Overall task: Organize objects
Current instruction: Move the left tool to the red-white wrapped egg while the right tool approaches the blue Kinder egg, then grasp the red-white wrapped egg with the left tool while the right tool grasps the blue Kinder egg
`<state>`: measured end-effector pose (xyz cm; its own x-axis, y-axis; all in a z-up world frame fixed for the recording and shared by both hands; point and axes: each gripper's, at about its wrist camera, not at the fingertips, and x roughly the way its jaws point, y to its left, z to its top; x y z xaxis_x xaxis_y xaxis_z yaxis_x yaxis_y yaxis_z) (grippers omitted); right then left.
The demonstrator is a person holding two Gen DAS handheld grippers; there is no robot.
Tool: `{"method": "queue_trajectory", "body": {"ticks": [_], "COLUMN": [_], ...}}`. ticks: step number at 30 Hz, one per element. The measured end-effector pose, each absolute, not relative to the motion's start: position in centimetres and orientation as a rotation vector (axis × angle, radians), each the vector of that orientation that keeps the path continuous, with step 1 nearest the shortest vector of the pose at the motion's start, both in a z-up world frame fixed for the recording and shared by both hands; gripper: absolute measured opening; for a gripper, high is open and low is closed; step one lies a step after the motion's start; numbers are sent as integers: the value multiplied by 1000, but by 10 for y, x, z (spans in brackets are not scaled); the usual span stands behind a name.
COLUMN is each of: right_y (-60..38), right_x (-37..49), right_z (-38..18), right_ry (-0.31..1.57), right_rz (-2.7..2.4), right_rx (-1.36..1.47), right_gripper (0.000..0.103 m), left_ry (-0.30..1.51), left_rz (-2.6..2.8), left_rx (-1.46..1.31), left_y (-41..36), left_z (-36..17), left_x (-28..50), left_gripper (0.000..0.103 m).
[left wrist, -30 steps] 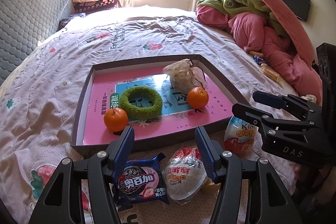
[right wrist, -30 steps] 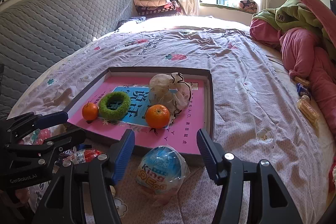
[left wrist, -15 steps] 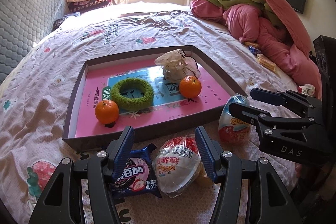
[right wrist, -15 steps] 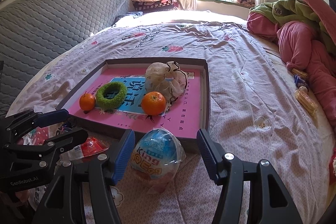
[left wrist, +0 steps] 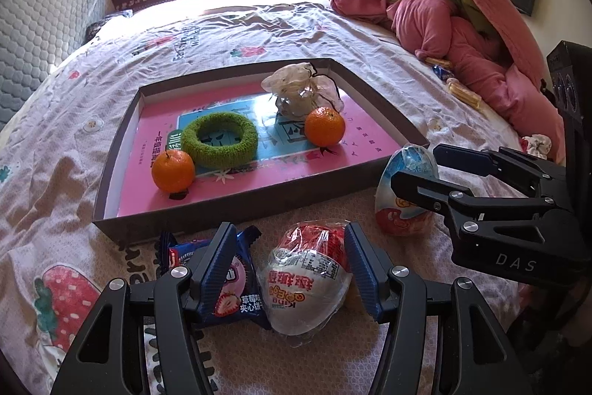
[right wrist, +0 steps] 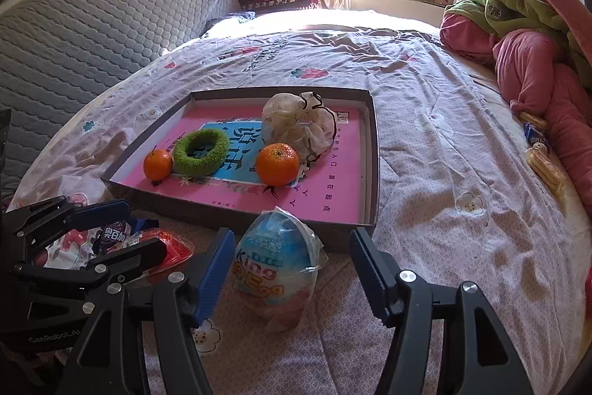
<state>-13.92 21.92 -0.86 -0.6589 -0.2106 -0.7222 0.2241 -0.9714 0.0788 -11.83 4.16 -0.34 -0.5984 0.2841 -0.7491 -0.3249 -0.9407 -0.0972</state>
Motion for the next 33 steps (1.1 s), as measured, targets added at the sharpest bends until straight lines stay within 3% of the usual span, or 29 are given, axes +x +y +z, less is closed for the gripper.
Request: {"method": "queue_trajectory", "body": {"ticks": [33], "right_y": [213], "right_x": [-133], "right_z": [-27], "right_ry": [72], "right_rz": [-2597], "right_rx": [1214], "right_gripper": [64], "left_ry": [90], "left_rz": [2425], "left_rx": [-1234], "left_y": [52], "left_z": [-24], "left_x": [-92], "left_gripper": [66]}}
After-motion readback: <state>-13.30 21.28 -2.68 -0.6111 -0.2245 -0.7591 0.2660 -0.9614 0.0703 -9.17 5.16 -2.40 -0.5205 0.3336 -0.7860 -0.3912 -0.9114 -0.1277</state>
